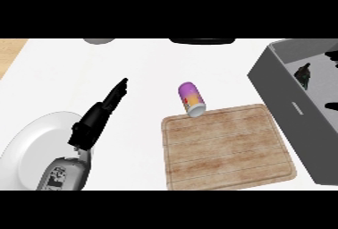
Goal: Pick the eggplant from the cutting board and place it in the cardboard box
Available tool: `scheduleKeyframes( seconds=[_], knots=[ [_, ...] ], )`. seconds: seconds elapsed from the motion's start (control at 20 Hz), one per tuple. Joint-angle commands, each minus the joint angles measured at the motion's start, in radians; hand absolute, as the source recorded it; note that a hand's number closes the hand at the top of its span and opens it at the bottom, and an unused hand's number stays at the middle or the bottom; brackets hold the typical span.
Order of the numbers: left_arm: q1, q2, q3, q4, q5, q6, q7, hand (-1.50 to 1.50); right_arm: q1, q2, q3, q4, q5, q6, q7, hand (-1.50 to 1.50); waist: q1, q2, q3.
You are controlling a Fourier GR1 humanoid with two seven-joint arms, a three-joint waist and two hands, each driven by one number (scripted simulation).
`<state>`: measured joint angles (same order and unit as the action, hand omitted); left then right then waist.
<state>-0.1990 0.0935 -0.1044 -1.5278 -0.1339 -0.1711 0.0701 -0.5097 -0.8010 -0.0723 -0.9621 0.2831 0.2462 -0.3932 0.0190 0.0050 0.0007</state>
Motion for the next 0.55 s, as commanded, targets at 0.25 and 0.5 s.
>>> scheduleKeyframes(
  seconds=[0.25,0.5],
  knots=[
    [0.011,-0.034,-0.013,0.001,-0.008,0.020,0.011,0.00,-0.072,0.081,-0.230,0.196,-0.257,0.078,-0.090,-1.50,-0.013,-0.001,0.001],
    [-0.011,-0.009,-0.003,-0.010,-0.023,0.015,0.014,0.00,-0.142,-0.036,-0.360,0.371,-0.396,0.273,-0.057,-1.50,-0.006,0.000,0.001]
  ],
)
